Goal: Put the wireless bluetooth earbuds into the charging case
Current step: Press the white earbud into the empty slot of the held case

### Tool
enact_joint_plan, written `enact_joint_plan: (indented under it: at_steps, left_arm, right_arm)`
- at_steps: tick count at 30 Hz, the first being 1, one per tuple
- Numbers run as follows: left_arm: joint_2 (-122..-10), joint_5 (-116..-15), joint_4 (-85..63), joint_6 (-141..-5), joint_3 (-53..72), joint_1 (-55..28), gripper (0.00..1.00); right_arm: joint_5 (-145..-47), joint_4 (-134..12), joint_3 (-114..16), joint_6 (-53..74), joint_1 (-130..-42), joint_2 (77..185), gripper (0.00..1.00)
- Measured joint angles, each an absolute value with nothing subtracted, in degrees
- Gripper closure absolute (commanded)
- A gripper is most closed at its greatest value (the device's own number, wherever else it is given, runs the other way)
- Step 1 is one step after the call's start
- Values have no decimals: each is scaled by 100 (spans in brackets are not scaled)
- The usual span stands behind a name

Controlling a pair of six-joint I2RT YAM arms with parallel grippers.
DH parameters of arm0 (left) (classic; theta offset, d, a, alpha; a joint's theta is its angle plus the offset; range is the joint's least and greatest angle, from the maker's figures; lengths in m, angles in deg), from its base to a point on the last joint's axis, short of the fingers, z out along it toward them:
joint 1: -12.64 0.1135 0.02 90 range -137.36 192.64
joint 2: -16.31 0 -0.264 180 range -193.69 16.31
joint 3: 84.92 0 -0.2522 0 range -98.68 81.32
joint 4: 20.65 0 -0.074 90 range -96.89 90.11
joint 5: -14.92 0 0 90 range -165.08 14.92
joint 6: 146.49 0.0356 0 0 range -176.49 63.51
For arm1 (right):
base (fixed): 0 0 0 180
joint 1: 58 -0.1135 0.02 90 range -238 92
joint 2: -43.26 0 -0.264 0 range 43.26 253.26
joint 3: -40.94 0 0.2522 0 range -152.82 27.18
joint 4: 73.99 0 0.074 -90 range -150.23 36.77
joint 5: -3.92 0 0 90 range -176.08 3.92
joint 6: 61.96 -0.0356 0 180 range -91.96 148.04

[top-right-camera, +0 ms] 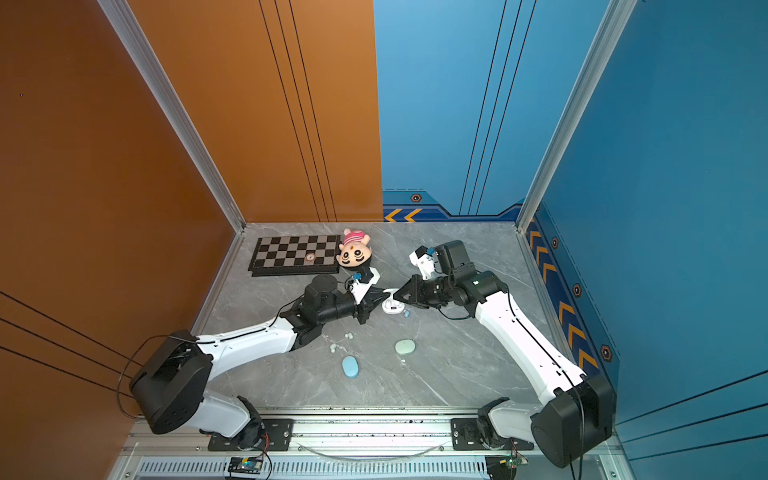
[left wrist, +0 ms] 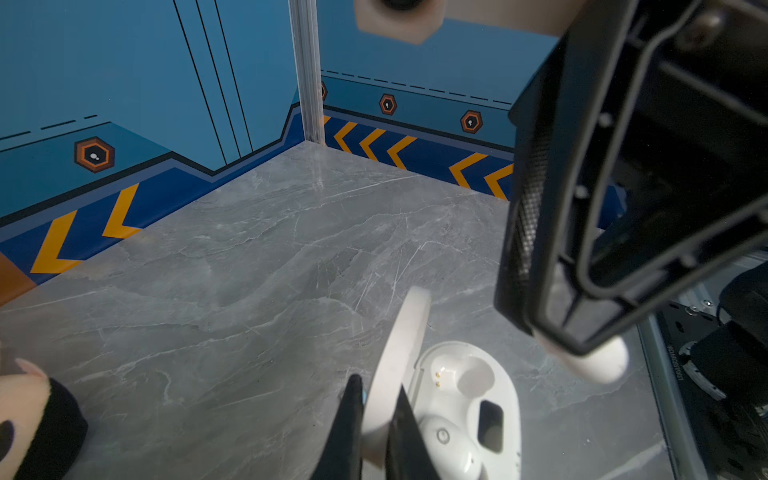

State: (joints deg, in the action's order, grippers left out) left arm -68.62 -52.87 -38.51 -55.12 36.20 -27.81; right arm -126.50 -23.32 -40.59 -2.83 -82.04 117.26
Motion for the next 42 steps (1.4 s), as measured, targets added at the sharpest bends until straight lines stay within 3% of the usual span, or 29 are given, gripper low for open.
enact_joint_plan:
  at_steps: [42]
  left_arm:
    - [-6800, -4723, -3842, -5851, 3456, -2670, 100]
  right_arm:
    - [-12587, -2383, -3939, 173, -8107, 11816, 89]
